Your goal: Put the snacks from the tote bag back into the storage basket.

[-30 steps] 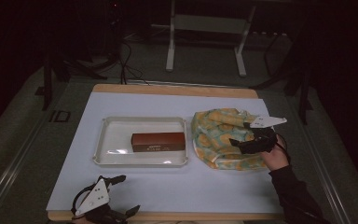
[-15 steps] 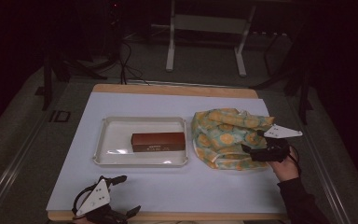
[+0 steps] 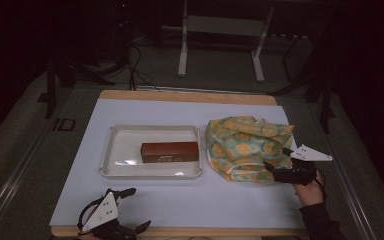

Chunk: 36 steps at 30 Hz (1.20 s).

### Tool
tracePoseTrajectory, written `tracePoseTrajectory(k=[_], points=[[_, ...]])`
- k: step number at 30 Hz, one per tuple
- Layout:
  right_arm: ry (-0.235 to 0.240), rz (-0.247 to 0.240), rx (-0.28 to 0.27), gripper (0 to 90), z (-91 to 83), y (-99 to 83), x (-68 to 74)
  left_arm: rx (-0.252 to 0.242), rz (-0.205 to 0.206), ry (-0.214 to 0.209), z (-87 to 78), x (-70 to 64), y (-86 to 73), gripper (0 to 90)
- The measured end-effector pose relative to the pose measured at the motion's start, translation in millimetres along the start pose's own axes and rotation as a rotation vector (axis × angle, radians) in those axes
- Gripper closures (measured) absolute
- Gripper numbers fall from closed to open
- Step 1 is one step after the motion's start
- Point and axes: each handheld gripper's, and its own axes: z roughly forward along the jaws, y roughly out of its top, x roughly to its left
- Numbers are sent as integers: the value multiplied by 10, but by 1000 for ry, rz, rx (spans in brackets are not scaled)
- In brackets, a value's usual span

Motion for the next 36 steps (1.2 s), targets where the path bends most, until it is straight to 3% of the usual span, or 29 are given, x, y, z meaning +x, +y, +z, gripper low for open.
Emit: tracePoseTrajectory(k=[10,17,24,36], points=[[-54,36,-7,120,-51,-215,-17,4,3,-1,4,-3,-2,0],[-77,31,-7,116,-36,-337,18,6,4,-3,5,-2,-3,0],[-125,46,-64,116,-54,-453,79,7,5,-6,10,-4,-4,0],[-109,88,-81,116,-28,-536,59,5,6,-7,9,-1,-2,0]])
